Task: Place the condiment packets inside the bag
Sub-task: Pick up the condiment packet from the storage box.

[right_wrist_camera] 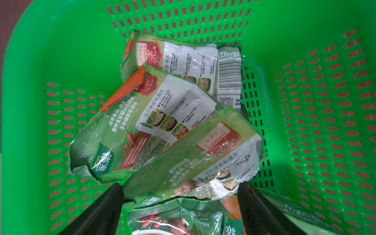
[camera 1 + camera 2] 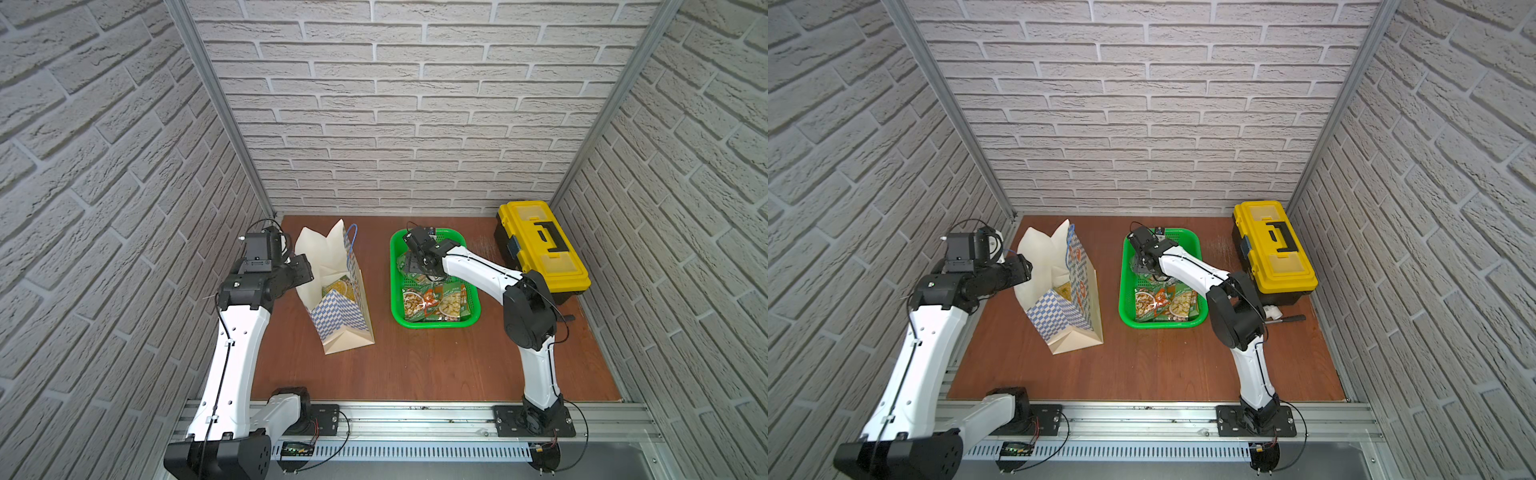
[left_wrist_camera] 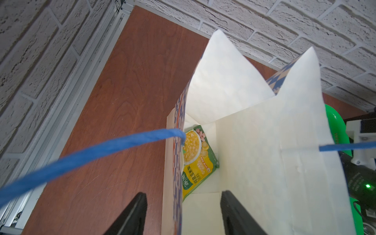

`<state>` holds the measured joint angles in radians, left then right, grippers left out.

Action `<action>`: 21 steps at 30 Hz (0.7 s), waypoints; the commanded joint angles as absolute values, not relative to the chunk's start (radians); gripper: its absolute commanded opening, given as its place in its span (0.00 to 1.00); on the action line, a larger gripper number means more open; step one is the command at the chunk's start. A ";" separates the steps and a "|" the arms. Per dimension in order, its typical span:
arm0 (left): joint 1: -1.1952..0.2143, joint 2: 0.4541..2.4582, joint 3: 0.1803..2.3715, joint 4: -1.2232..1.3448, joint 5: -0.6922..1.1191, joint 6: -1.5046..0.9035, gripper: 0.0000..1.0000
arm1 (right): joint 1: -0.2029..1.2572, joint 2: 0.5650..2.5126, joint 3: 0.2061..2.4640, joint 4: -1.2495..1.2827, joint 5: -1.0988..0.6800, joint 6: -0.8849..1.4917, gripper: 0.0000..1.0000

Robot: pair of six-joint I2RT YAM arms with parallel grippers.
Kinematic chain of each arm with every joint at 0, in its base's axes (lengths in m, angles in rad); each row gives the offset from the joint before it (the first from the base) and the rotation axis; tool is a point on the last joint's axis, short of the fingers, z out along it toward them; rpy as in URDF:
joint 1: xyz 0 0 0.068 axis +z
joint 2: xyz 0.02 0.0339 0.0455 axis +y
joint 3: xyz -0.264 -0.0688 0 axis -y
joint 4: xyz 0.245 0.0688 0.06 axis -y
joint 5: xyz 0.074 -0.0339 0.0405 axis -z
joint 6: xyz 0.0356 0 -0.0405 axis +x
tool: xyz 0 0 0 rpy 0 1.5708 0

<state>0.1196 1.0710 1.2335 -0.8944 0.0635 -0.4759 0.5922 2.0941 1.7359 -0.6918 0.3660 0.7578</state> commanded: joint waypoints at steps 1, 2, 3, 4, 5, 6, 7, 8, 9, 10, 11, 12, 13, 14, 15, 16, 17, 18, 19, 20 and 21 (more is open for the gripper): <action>0.127 1.076 1.216 -0.889 0.069 -0.487 0.61 | 0.606 2.116 1.781 -0.726 0.413 0.809 0.96; 0.127 1.078 1.215 -0.887 0.073 -0.488 0.61 | 0.606 2.128 1.792 -0.737 0.420 0.817 0.97; 0.127 1.078 1.216 -0.886 0.075 -0.488 0.61 | 0.607 2.140 1.802 -0.749 0.427 0.825 0.97; 0.127 1.078 1.215 -0.884 0.078 -0.488 0.60 | 0.606 2.154 1.820 -0.770 0.433 0.830 0.97; 0.127 1.079 1.216 -0.884 0.079 -0.487 0.60 | 0.606 2.169 1.831 -0.788 0.439 0.836 0.97; 0.127 1.080 1.217 -0.886 0.079 -0.487 0.60 | 0.606 2.177 1.837 -0.801 0.446 0.843 0.97; 0.127 1.080 1.217 -0.886 0.078 -0.488 0.60 | 0.606 2.184 1.837 -0.810 0.451 0.847 0.97; 0.127 1.080 1.218 -0.888 0.079 -0.487 0.60 | 0.606 2.187 1.831 -0.811 0.454 0.847 0.97; 0.127 1.080 1.218 -0.889 0.078 -0.486 0.59 | 0.606 2.186 1.826 -0.810 0.454 0.848 0.97; 0.127 1.080 1.220 -0.889 0.077 -0.486 0.59 | 0.606 2.183 1.821 -0.810 0.456 0.845 0.97; 0.127 1.081 1.220 -0.889 0.078 -0.486 0.59 | 0.606 2.179 1.817 -0.811 0.457 0.847 0.96; 0.128 1.081 1.221 -0.890 0.076 -0.486 0.59 | 0.606 2.174 1.813 -0.810 0.459 0.848 0.96; 0.127 1.082 1.221 -0.890 0.076 -0.486 0.59 | 0.606 2.168 1.810 -0.806 0.460 0.844 0.96; 0.127 1.081 1.219 -0.892 0.074 -0.487 0.59 | 0.606 2.160 1.810 -0.802 0.460 0.843 0.97; 0.127 1.080 1.219 -0.893 0.072 -0.488 0.59 | 0.606 2.157 1.814 -0.799 0.457 0.837 0.98; 0.127 1.080 1.217 -0.894 0.072 -0.488 0.59 | 0.606 2.153 1.823 -0.800 0.453 0.832 0.99; 0.127 1.078 1.217 -0.894 0.071 -0.489 0.59 | 0.606 2.151 1.837 -0.804 0.451 0.830 1.00; 0.128 1.077 1.218 -0.897 0.071 -0.489 0.59 | 0.607 2.152 1.848 -0.808 0.450 0.829 1.00; 0.127 1.075 1.218 -0.899 0.070 -0.491 0.59 | 0.608 2.152 1.862 -0.811 0.448 0.828 1.00; 0.128 1.074 1.220 -0.903 0.070 -0.493 0.59 | 0.609 2.153 1.871 -0.812 0.449 0.831 1.00; 0.127 1.069 1.221 -0.904 0.071 -0.495 0.59 | 0.609 2.156 1.879 -0.812 0.451 0.834 1.00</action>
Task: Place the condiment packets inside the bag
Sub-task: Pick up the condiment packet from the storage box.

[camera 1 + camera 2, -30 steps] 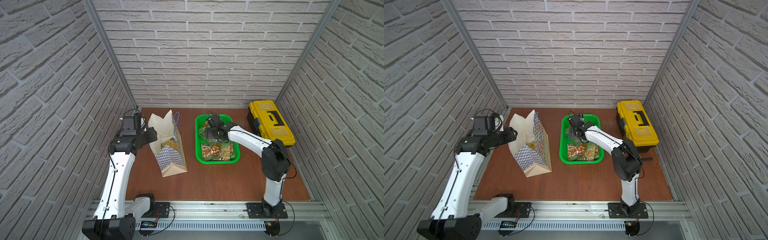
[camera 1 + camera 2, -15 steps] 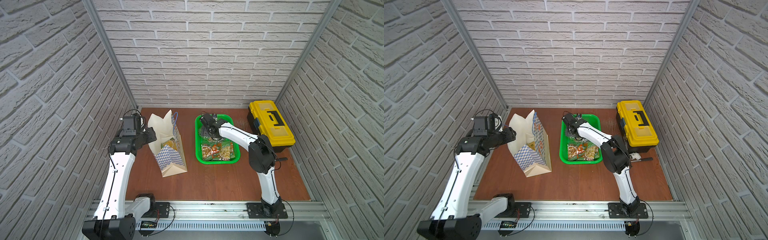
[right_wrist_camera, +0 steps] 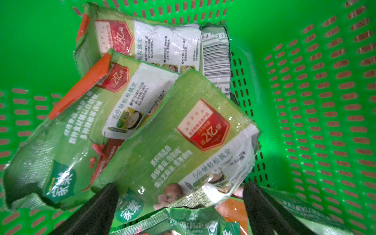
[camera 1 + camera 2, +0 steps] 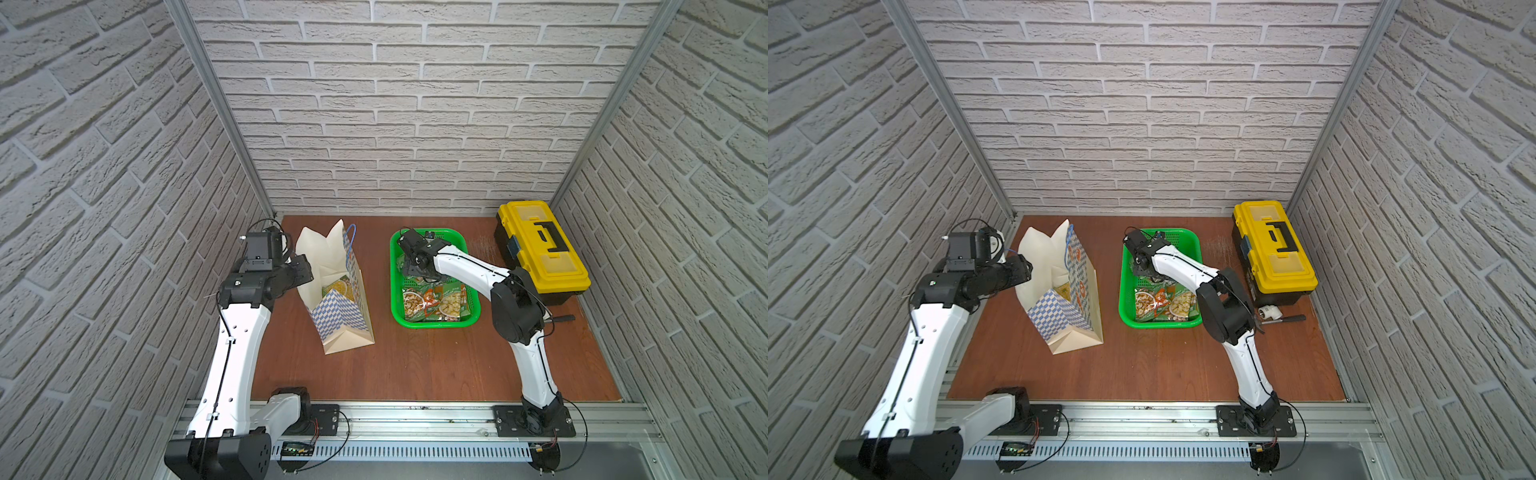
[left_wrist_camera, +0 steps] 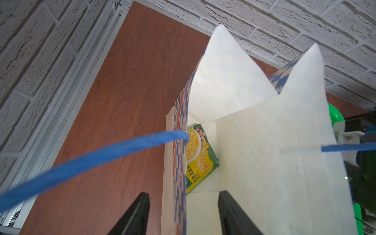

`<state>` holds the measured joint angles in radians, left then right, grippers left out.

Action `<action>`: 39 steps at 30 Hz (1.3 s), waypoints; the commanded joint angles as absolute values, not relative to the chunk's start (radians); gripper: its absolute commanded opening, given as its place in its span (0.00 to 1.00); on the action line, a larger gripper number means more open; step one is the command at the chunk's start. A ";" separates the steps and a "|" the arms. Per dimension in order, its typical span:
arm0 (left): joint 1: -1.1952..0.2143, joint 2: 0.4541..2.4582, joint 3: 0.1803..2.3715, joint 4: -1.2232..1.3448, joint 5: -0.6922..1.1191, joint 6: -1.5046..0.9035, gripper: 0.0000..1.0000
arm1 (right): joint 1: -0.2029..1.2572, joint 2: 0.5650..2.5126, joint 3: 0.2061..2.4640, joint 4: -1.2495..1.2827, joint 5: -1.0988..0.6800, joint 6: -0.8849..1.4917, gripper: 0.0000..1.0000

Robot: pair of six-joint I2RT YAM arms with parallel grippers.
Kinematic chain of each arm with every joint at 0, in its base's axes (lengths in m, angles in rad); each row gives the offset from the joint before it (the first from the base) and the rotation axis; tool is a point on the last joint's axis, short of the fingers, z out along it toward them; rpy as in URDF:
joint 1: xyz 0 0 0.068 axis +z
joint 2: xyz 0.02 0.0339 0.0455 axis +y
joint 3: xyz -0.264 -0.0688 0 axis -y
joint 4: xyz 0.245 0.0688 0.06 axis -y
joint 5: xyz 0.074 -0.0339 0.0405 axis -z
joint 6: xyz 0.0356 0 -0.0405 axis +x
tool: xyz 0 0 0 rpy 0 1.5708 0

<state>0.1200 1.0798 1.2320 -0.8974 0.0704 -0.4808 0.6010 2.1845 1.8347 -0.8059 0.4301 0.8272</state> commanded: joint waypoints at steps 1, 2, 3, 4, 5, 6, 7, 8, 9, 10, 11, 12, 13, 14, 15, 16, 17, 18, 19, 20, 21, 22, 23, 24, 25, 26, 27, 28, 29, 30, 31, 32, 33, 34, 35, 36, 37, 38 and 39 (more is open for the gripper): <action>0.127 1.063 1.220 -0.904 0.072 -0.498 0.59 | 0.612 2.160 1.888 -0.817 0.455 0.840 1.00; 0.129 1.057 1.220 -0.905 0.070 -0.500 0.60 | 0.613 2.168 1.895 -0.820 0.461 0.845 1.00; 0.127 1.052 1.218 -0.906 0.069 -0.502 0.60 | 0.616 2.176 1.905 -0.822 0.463 0.849 1.00; 0.127 1.050 1.217 -0.907 0.066 -0.504 0.61 | 0.618 2.188 1.915 -0.827 0.464 0.855 1.00; 0.129 1.048 1.219 -0.910 0.067 -0.503 0.62 | 0.621 2.202 1.929 -0.835 0.465 0.858 1.00; 0.129 1.046 1.219 -0.913 0.064 -0.504 0.63 | 0.624 2.214 1.943 -0.842 0.467 0.860 1.00; 0.129 1.044 1.218 -0.914 0.062 -0.502 0.64 | 0.627 2.229 1.957 -0.854 0.473 0.862 1.00; 0.129 1.044 1.215 -0.915 0.061 -0.503 0.65 | 0.630 2.242 1.974 -0.867 0.482 0.863 1.00; 0.129 1.044 1.214 -0.914 0.061 -0.502 0.65 | 0.632 2.252 1.984 -0.881 0.488 0.866 1.00; 0.129 1.046 1.210 -0.915 0.061 -0.501 0.65 | 0.632 2.262 1.997 -0.900 0.496 0.872 1.00; 0.129 1.050 1.209 -0.914 0.062 -0.502 0.65 | 0.632 2.270 2.008 -0.913 0.505 0.875 1.00; 0.129 1.049 1.205 -0.913 0.063 -0.502 0.65 | 0.634 2.274 2.011 -0.921 0.512 0.874 1.00; 0.130 1.050 1.203 -0.912 0.064 -0.501 0.65 | 0.634 2.275 2.010 -0.923 0.518 0.874 0.99; 0.131 1.051 1.200 -0.909 0.069 -0.502 0.64 | 0.634 2.275 2.006 -0.924 0.521 0.873 0.97; 0.130 1.054 1.199 -0.907 0.069 -0.502 0.64 | 0.634 2.275 2.001 -0.924 0.521 0.873 0.96; 0.131 1.055 1.198 -0.907 0.071 -0.502 0.64 | 0.634 2.274 1.994 -0.923 0.522 0.874 0.94; 0.131 1.056 1.199 -0.906 0.072 -0.503 0.64 | 0.635 2.274 1.987 -0.923 0.522 0.875 0.91; 0.132 1.058 1.199 -0.906 0.072 -0.503 0.64 | 0.635 2.273 1.980 -0.923 0.522 0.877 0.88; 0.131 1.060 1.201 -0.906 0.071 -0.502 0.64 | 0.635 2.270 1.973 -0.922 0.523 0.879 0.85; 0.130 1.059 1.200 -0.907 0.070 -0.503 0.64 | 0.635 2.265 1.966 -0.923 0.525 0.880 0.83; 0.131 1.060 1.200 -0.907 0.071 -0.503 0.63 | 0.636 2.259 1.960 -0.923 0.531 0.885 0.81; 0.132 1.058 1.201 -0.905 0.070 -0.503 0.62 | 0.637 2.248 1.946 -0.920 0.541 0.889 0.78; 0.133 1.058 1.198 -0.904 0.070 -0.503 0.61 | 0.638 2.234 1.930 -0.909 0.547 0.891 0.72; 0.132 1.057 1.197 -0.903 0.071 -0.503 0.60 | 0.638 2.220 1.913 -0.895 0.548 0.891 0.66; 0.132 1.056 1.197 -0.902 0.073 -0.504 0.59 | 0.638 2.205 1.893 -0.877 0.548 0.889 0.59; 0.132 1.056 1.198 -0.899 0.078 -0.504 0.58 | 0.638 2.192 1.877 -0.860 0.546 0.885 0.50; 0.132 1.058 1.197 -0.896 0.079 -0.506 0.58 | 0.638 2.183 1.862 -0.846 0.546 0.881 0.43; 0.133 1.060 1.198 -0.897 0.081 -0.506 0.57 | 0.637 2.175 1.852 -0.837 0.547 0.880 0.38; 0.132 1.061 1.198 -0.897 0.081 -0.506 0.57 | 0.637 2.171 1.846 -0.834 0.551 0.881 0.31; 0.133 1.062 1.198 -0.897 0.081 -0.505 0.57 | 0.637 2.169 1.844 -0.838 0.555 0.882 0.23; 0.132 1.062 1.198 -0.898 0.080 -0.506 0.57 | 0.637 2.169 1.845 -0.847 0.557 0.883 0.20; 0.132 1.061 1.200 -0.898 0.079 -0.506 0.56 | 0.637 2.167 1.846 -0.854 0.561 0.884 0.18; 0.132 1.061 1.200 -0.899 0.079 -0.506 0.56 | 0.637 2.163 1.845 -0.859 0.561 0.884 0.15; 0.132 1.060 1.201 -0.898 0.079 -0.505 0.56 | 0.637 2.158 1.841 -0.861 0.562 0.885 0.13; 0.132 1.060 1.201 -0.900 0.077 -0.506 0.56 | 0.636 2.151 1.836 -0.861 0.563 0.881 0.11; 0.133 1.060 1.201 -0.899 0.075 -0.505 0.56 | 0.636 2.145 1.829 -0.861 0.561 0.879 0.10; 0.132 1.058 1.201 -0.900 0.074 -0.506 0.56 | 0.636 2.134 1.822 -0.859 0.559 0.877 0.06; 0.132 1.055 1.200 -0.900 0.074 -0.506 0.55 | 0.635 2.121 1.812 -0.856 0.556 0.872 0.03; 0.133 1.056 1.201 -0.900 0.072 -0.506 0.55 | 0.635 2.109 1.801 -0.849 0.554 0.866 0.03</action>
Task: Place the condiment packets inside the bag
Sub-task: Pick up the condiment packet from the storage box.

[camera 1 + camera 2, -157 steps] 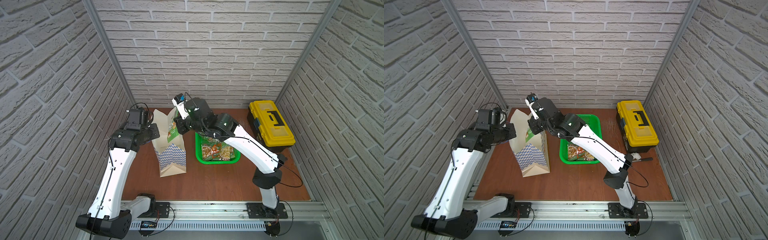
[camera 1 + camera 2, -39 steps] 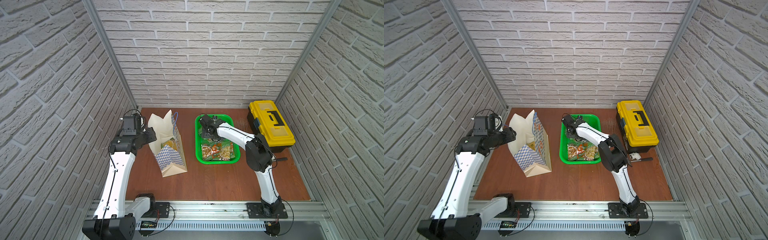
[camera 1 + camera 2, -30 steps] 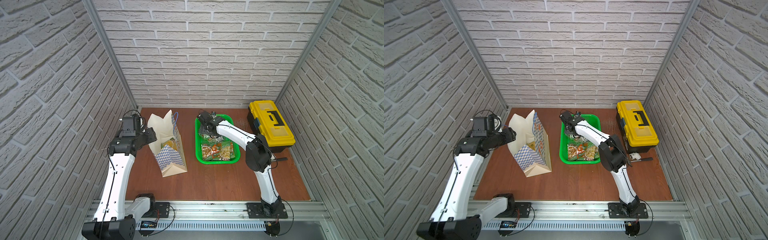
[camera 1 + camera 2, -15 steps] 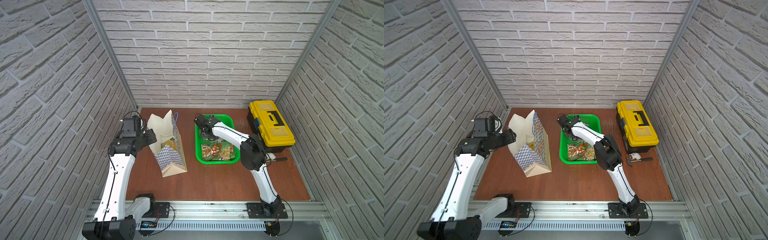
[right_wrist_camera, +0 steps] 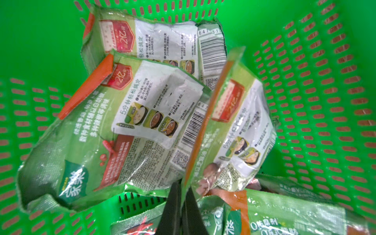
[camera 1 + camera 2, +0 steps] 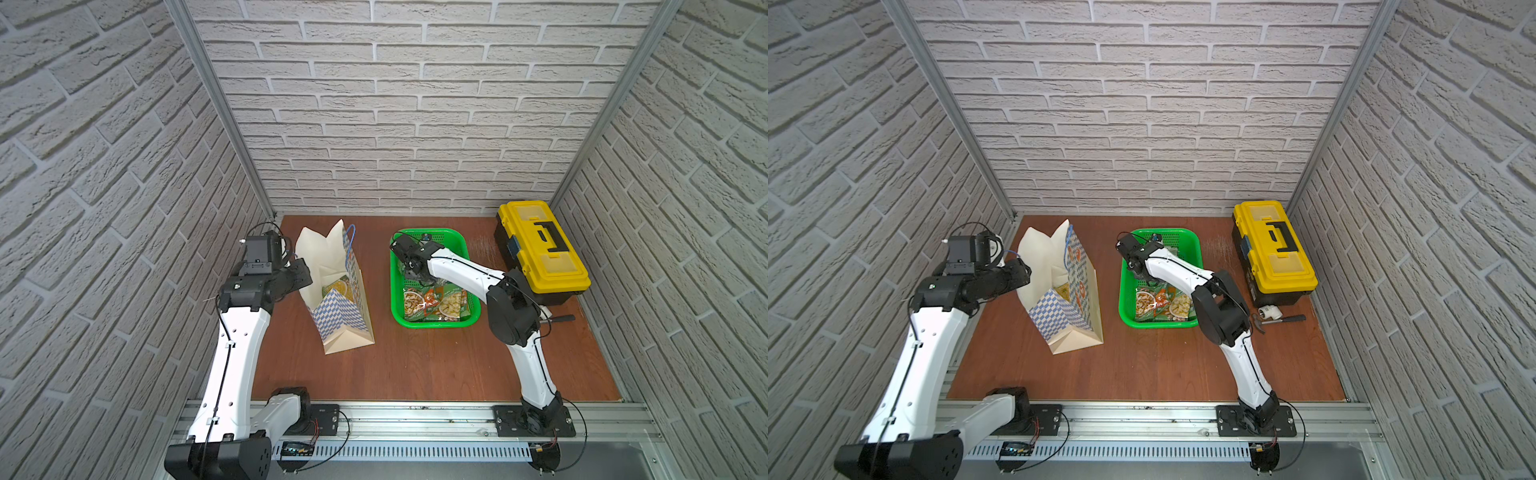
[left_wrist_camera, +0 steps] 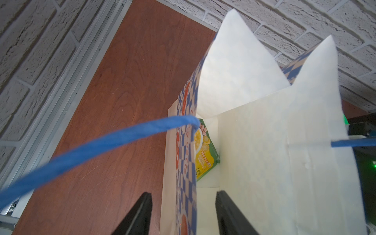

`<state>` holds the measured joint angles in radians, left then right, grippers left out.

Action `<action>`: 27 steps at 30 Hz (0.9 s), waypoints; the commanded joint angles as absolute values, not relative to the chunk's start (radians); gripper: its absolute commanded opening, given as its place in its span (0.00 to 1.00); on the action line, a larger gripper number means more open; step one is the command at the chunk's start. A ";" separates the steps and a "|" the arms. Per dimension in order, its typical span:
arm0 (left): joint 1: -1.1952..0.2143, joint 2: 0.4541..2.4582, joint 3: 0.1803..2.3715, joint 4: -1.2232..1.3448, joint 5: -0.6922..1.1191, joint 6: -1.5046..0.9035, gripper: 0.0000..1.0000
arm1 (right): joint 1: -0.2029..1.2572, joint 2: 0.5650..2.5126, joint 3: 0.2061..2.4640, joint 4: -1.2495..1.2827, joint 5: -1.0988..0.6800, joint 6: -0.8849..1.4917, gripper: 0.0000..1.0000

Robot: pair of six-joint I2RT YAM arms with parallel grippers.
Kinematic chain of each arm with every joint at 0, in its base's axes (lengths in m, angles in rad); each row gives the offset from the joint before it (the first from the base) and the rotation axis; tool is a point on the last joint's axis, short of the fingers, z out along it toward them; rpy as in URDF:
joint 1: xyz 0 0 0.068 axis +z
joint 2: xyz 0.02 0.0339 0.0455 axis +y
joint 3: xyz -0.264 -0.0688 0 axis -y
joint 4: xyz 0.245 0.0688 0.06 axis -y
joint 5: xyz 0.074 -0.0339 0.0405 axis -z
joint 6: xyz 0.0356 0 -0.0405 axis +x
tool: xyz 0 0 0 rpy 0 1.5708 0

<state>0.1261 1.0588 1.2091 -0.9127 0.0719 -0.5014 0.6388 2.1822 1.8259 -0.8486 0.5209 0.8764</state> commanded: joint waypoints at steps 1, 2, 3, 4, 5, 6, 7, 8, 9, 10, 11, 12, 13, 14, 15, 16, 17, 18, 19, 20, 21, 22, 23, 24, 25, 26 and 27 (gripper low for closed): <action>0.134 1.056 1.202 -0.899 0.072 -0.506 0.56 | 0.635 2.092 1.788 -0.839 0.549 0.855 0.03; 0.134 1.055 1.202 -0.898 0.073 -0.506 0.55 | 0.635 2.073 1.773 -0.824 0.540 0.841 0.03; 0.134 1.054 1.200 -0.896 0.073 -0.504 0.55 | 0.636 2.051 1.751 -0.804 0.532 0.825 0.03; 0.134 1.050 1.197 -0.892 0.076 -0.502 0.54 | 0.635 2.028 1.731 -0.783 0.526 0.811 0.03; 0.134 1.043 1.190 -0.882 0.085 -0.500 0.51 | 0.635 2.000 1.705 -0.756 0.520 0.792 0.03; 0.135 1.034 1.184 -0.870 0.101 -0.497 0.49 | 0.635 1.960 1.676 -0.733 0.520 0.777 0.03; 0.135 1.024 1.178 -0.859 0.114 -0.498 0.48 | 0.635 1.929 1.648 -0.709 0.521 0.761 0.03; 0.135 1.015 1.170 -0.849 0.126 -0.499 0.46 | 0.635 1.897 1.617 -0.678 0.520 0.741 0.03; 0.135 1.007 1.167 -0.840 0.132 -0.503 0.44 | 0.635 1.863 1.587 -0.652 0.518 0.721 0.03; 0.135 1.001 1.164 -0.835 0.133 -0.506 0.42 | 0.636 1.836 1.563 -0.628 0.515 0.703 0.03; 0.134 1.001 1.164 -0.834 0.136 -0.506 0.41 | 0.635 1.805 1.539 -0.602 0.508 0.681 0.03; 0.135 1.003 1.167 -0.835 0.137 -0.507 0.38 | 0.635 1.775 1.519 -0.580 0.497 0.662 0.03; 0.137 1.005 1.170 -0.837 0.140 -0.508 0.35 | 0.635 1.751 1.502 -0.563 0.483 0.643 0.03; 0.136 1.009 1.171 -0.839 0.144 -0.510 0.32 | 0.636 1.722 1.484 -0.540 0.461 0.623 0.03; 0.137 1.011 1.173 -0.837 0.149 -0.511 0.29 | 0.636 1.695 1.466 -0.515 0.432 0.601 0.03; 0.137 1.013 1.175 -0.837 0.154 -0.514 0.27 | 0.636 1.671 1.452 -0.495 0.410 0.588 0.03; 0.137 1.013 1.178 -0.837 0.156 -0.515 0.24 | 0.637 1.643 1.434 -0.468 0.382 0.574 0.03; 0.137 1.012 1.180 -0.838 0.158 -0.516 0.22 | 0.638 1.615 1.416 -0.439 0.357 0.563 0.03; 0.137 1.012 1.183 -0.838 0.159 -0.517 0.19 | 0.637 1.590 1.396 -0.413 0.337 0.554 0.03; 0.137 1.011 1.189 -0.837 0.161 -0.518 0.16 | 0.637 1.562 1.377 -0.384 0.312 0.548 0.03; 0.137 1.012 1.195 -0.838 0.164 -0.518 0.13 | 0.637 1.536 1.362 -0.361 0.294 0.541 0.03; 0.137 1.012 1.200 -0.839 0.168 -0.518 0.11 | 0.637 1.514 1.354 -0.349 0.280 0.536 0.03; 0.137 1.015 1.207 -0.839 0.173 -0.518 0.07 | 0.637 1.495 1.350 -0.339 0.267 0.530 0.03; 0.137 1.017 1.215 -0.841 0.178 -0.520 0.05 | 0.637 1.475 1.350 -0.336 0.257 0.525 0.03; 0.137 1.018 1.220 -0.839 0.184 -0.521 0.05 | 0.637 1.461 1.351 -0.336 0.245 0.520 0.03; 0.137 1.020 1.224 -0.837 0.191 -0.523 0.03 | 0.637 1.445 1.351 -0.331 0.232 0.509 0.03; 0.137 1.023 1.229 -0.836 0.199 -0.523 0.01 | 0.636 1.435 1.353 -0.330 0.221 0.505 0.03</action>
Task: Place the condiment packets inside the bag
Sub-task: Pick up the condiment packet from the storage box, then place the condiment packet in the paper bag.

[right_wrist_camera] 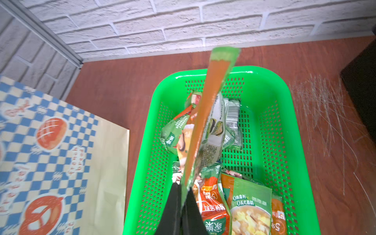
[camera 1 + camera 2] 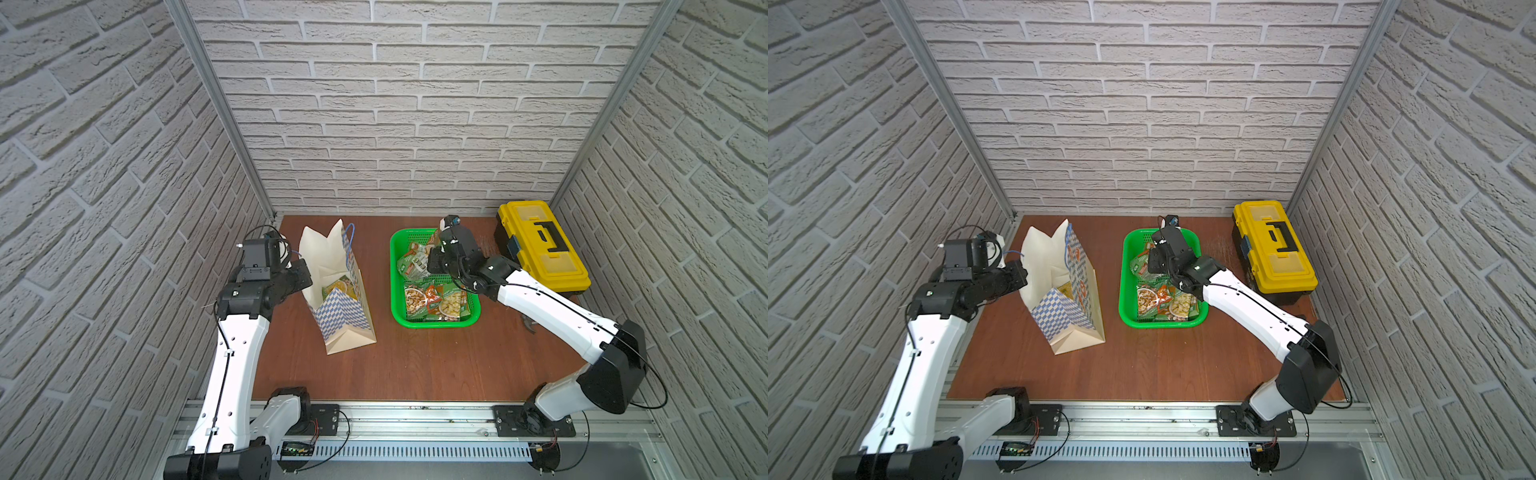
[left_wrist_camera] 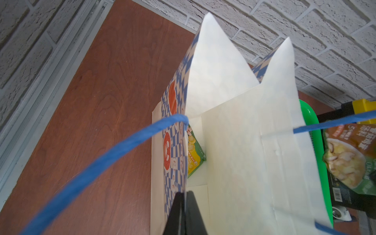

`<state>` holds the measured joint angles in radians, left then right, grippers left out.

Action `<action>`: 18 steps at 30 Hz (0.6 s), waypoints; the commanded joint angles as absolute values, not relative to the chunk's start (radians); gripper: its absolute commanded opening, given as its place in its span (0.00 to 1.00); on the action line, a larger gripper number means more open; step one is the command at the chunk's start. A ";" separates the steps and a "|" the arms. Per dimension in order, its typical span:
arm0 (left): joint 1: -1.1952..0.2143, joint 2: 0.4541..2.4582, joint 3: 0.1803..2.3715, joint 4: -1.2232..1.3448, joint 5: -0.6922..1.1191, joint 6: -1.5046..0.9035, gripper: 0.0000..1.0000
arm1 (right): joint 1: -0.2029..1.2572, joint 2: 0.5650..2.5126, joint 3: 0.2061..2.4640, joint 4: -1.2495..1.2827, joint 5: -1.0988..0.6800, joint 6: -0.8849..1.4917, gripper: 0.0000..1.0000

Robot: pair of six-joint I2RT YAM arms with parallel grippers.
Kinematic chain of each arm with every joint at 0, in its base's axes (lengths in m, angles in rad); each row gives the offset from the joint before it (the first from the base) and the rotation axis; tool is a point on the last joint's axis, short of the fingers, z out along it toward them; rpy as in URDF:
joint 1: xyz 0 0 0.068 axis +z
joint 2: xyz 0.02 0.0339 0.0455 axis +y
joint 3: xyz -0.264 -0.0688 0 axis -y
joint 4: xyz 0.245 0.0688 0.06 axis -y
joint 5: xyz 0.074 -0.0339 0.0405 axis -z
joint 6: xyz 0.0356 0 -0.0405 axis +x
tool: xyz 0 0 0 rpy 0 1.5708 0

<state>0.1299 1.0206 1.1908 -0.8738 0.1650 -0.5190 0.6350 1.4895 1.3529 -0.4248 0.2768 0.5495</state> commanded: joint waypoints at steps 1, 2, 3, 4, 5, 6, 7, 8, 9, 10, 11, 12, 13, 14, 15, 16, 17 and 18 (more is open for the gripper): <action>0.137 1.025 1.236 -0.836 0.203 -0.527 0.00 | 0.637 1.429 1.357 -0.336 0.215 0.502 0.03; 0.137 1.026 1.241 -0.836 0.208 -0.529 0.00 | 0.637 1.425 1.362 -0.345 0.210 0.502 0.03; 0.137 1.027 1.245 -0.833 0.210 -0.532 0.00 | 0.637 1.421 1.362 -0.347 0.200 0.502 0.03; 0.137 1.026 1.247 -0.828 0.216 -0.535 0.00 | 0.637 1.418 1.361 -0.347 0.187 0.501 0.03; 0.138 1.026 1.248 -0.822 0.225 -0.539 0.00 | 0.637 1.415 1.361 -0.345 0.165 0.502 0.03; 0.137 1.029 1.250 -0.812 0.236 -0.543 0.00 | 0.637 1.413 1.362 -0.344 0.139 0.506 0.03; 0.137 1.030 1.252 -0.808 0.246 -0.547 0.00 | 0.637 1.409 1.362 -0.338 0.112 0.509 0.03; 0.138 1.035 1.255 -0.804 0.254 -0.550 0.00 | 0.639 1.400 1.362 -0.325 0.080 0.512 0.03; 0.137 1.038 1.258 -0.802 0.260 -0.555 0.00 | 0.639 1.391 1.359 -0.307 0.043 0.516 0.03; 0.137 1.039 1.260 -0.800 0.267 -0.559 0.00 | 0.641 1.381 1.358 -0.293 0.015 0.522 0.03; 0.137 1.041 1.261 -0.794 0.274 -0.565 0.00 | 0.644 1.370 1.360 -0.280 -0.013 0.524 0.03; 0.138 1.041 1.261 -0.789 0.282 -0.570 0.00 | 0.649 1.360 1.367 -0.270 -0.039 0.524 0.03; 0.138 1.042 1.261 -0.785 0.288 -0.572 0.00 | 0.655 1.349 1.374 -0.265 -0.055 0.525 0.03; 0.137 1.041 1.262 -0.780 0.291 -0.577 0.00 | 0.662 1.340 1.385 -0.262 -0.071 0.522 0.03; 0.137 1.041 1.263 -0.775 0.296 -0.581 0.00 | 0.670 1.329 1.395 -0.259 -0.086 0.522 0.03; 0.137 1.042 1.263 -0.770 0.302 -0.584 0.00 | 0.678 1.322 1.404 -0.254 -0.103 0.518 0.03; 0.136 1.041 1.261 -0.763 0.310 -0.590 0.00 | 0.687 1.314 1.416 -0.241 -0.125 0.517 0.03; 0.135 1.041 1.260 -0.755 0.317 -0.595 0.00 | 0.697 1.310 1.425 -0.226 -0.153 0.518 0.03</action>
<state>0.1299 1.0424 1.2270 -0.8391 0.2726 -0.5713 0.6697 1.3624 1.3678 -0.3428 -0.0505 0.5243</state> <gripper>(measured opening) 0.074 0.072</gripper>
